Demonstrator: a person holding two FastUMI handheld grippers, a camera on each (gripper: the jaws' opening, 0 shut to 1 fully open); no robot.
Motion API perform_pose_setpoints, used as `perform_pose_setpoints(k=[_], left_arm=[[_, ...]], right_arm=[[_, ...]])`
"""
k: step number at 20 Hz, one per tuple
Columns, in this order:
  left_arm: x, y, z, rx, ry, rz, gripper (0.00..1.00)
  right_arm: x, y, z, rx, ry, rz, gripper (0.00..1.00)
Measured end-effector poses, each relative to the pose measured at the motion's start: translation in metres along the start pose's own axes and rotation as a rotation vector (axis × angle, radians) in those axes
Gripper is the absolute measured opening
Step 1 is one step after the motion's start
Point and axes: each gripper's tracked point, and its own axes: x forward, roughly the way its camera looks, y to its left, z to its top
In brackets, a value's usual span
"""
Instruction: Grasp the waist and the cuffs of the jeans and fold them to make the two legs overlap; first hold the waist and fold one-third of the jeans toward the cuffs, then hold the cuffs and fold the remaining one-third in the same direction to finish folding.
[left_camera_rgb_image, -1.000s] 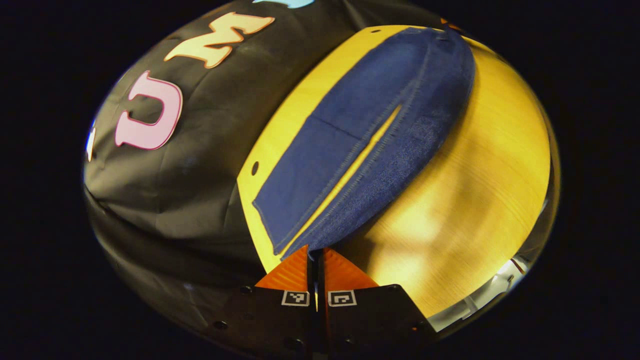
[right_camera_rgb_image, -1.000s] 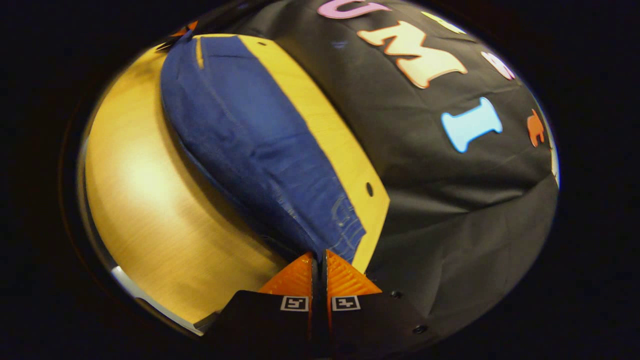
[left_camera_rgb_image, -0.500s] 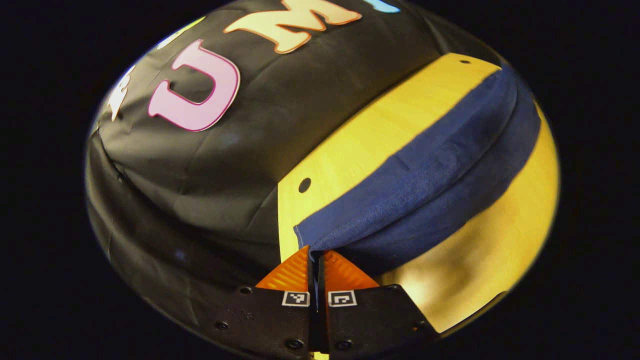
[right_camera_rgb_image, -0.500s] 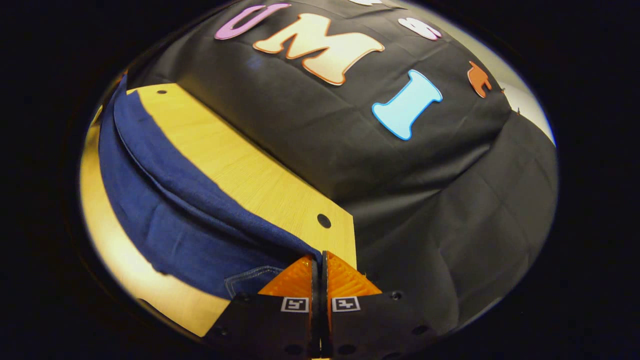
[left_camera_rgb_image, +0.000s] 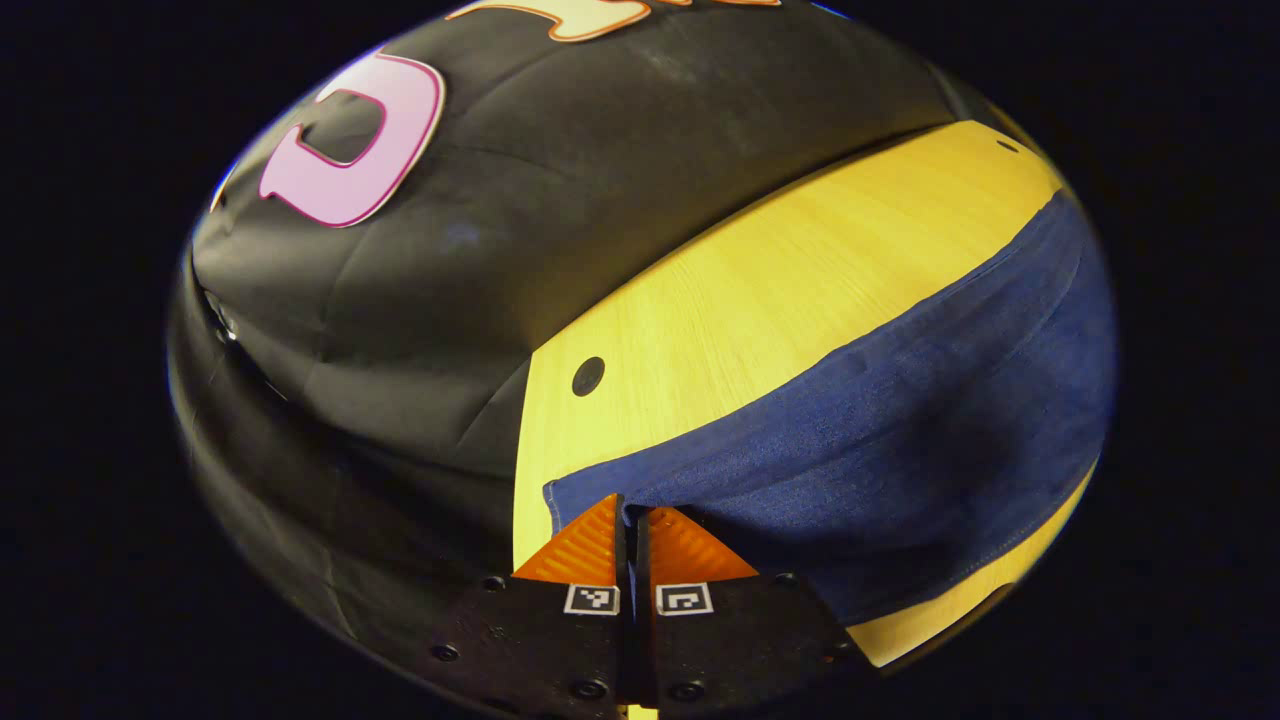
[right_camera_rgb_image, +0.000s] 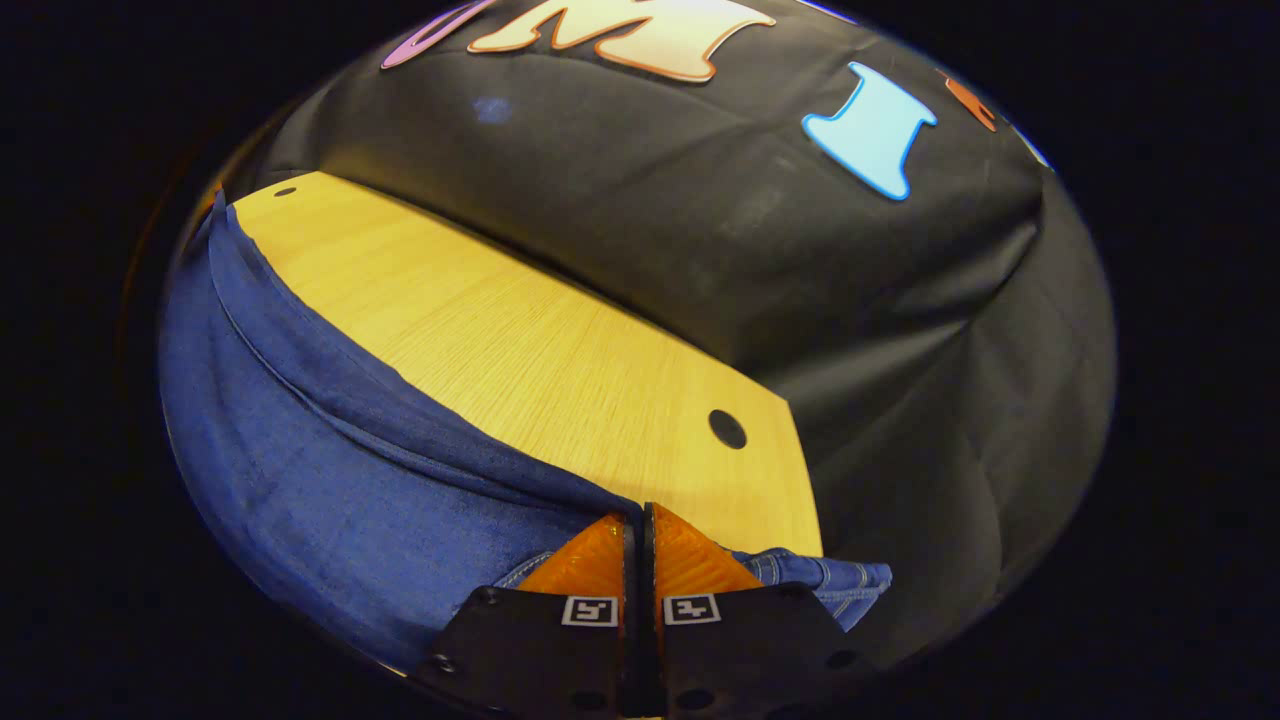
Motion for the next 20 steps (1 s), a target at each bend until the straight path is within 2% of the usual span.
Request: perform_pose_setpoints(k=[3,4,5,7,8,9,12,15,17,20], left_arm=[[0.008,-0.007,-0.001,-0.057,0.004,0.013,0.0],[0.004,-0.009,0.0,-0.097,-0.014,0.004,0.02],[-0.002,-0.016,0.006,-0.14,-0.033,-0.029,0.03],[-0.027,-0.012,0.022,-0.195,-0.109,-0.002,0.68],[-0.026,-0.005,0.027,-0.219,-0.15,0.015,1.0],[-0.038,-0.001,0.036,-0.244,-0.187,0.026,0.94],[-0.08,0.014,0.053,-0.305,-0.294,0.039,0.94],[-0.111,0.017,0.069,-0.374,-0.375,0.01,0.94],[-0.12,0.023,0.075,-0.425,-0.406,-0.007,0.94],[-0.13,0.028,0.082,-0.483,-0.417,-0.032,0.94]], right_arm=[[0.003,-0.004,-0.003,0.01,0.014,-0.004,0.06],[0.0,-0.014,-0.003,0.025,0.008,-0.026,0.29],[-0.003,-0.021,0.004,0.069,-0.018,-0.016,0.52],[-0.016,-0.035,0.009,0.172,-0.043,-0.015,0.98],[-0.024,-0.044,0.01,0.21,-0.053,-0.026,0.99],[-0.033,-0.05,0.011,0.25,-0.065,-0.033,0.99],[-0.054,-0.075,-0.002,0.356,-0.081,-0.076,1.0],[-0.061,-0.093,-0.031,0.455,-0.037,-0.109,0.99],[-0.064,-0.104,-0.051,0.516,-0.001,-0.135,1.0],[-0.06,-0.107,-0.08,0.644,0.058,-0.134,1.0]])
